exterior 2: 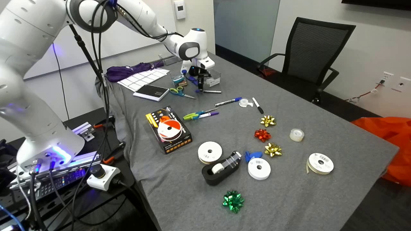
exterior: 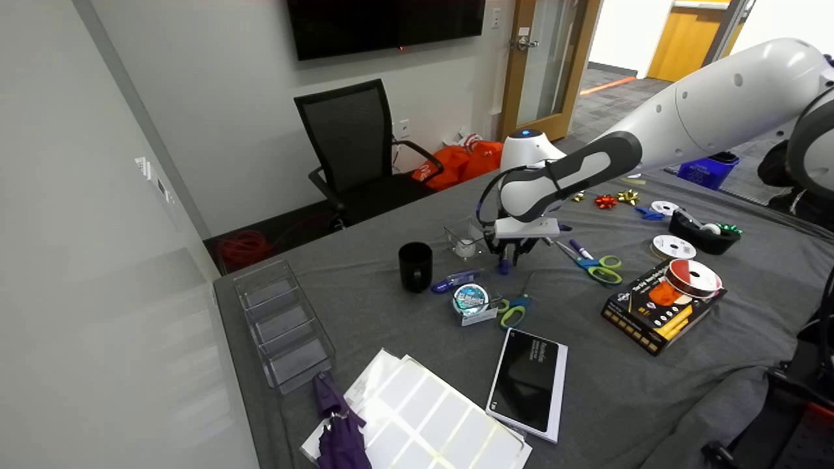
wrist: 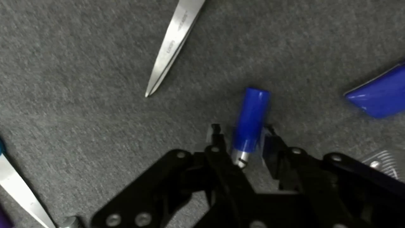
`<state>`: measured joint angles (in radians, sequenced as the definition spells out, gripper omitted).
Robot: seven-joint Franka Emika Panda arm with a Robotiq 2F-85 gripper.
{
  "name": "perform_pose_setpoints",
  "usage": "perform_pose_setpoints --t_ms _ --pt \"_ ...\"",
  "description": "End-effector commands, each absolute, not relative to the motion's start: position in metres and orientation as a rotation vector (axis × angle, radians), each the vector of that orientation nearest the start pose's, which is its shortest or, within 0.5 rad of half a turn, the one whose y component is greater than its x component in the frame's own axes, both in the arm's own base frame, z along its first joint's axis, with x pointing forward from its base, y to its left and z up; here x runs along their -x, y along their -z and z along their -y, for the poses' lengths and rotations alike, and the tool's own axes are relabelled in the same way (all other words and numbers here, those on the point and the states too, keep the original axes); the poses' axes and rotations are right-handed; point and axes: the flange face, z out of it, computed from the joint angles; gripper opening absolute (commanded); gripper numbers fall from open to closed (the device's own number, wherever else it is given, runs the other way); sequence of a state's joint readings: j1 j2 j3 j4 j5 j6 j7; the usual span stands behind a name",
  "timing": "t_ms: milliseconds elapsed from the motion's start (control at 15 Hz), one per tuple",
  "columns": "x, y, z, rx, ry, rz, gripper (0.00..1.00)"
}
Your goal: Put a marker into the cup
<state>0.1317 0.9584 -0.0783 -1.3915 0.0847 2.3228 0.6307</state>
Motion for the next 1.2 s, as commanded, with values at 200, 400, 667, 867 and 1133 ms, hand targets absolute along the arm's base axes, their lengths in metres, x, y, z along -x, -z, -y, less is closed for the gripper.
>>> perform_pose_setpoints --t_ms 200,400,667,867,1133 --pt "-0.727 -0.125 -0.052 2.986 -0.026 -0.964 0.05" --pt "-0.732 -0.128 -0.051 2.985 -0.006 -0.967 0.0" --pt "-0.732 -0.126 -0.05 2.995 -0.002 -0.968 0.0" --pt "-0.731 -0.125 -0.048 3.003 0.001 -0.968 0.34" --pt "-0.73 -0.116 -0.046 3.008 -0.012 -0.971 0.14"
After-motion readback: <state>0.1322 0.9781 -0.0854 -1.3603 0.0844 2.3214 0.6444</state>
